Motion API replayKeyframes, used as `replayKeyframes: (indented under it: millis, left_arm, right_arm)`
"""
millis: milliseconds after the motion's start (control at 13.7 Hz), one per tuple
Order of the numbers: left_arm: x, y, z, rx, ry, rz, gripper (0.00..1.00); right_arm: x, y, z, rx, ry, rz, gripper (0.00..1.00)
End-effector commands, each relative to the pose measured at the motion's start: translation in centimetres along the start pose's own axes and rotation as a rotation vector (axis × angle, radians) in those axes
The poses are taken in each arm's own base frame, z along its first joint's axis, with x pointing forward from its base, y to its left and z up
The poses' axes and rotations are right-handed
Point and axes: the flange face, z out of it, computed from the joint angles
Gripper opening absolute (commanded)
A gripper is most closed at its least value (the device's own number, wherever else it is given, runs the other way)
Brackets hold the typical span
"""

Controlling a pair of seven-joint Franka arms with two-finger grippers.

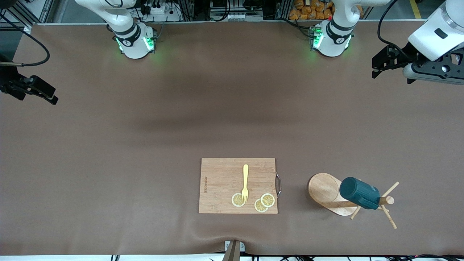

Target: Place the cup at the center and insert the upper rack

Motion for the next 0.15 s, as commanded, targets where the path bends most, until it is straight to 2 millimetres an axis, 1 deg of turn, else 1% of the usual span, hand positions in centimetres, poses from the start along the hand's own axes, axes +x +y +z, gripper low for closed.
replayKeyframes:
  millis: [0, 73]
  left_arm:
    - [-0.3, 0.73, -0.48, -0.011, 0.005, -0.003, 1.0]
    - [-0.3, 0.67, -0.48, -0.013, 0.005, -0.004, 1.0]
  right_arm:
    - [0.05, 0.26, -0.48, 0.0, 0.003, 0.003, 1.0]
    - [0.06, 0.25, -0.5, 0.001, 0.005, 0.003, 1.0]
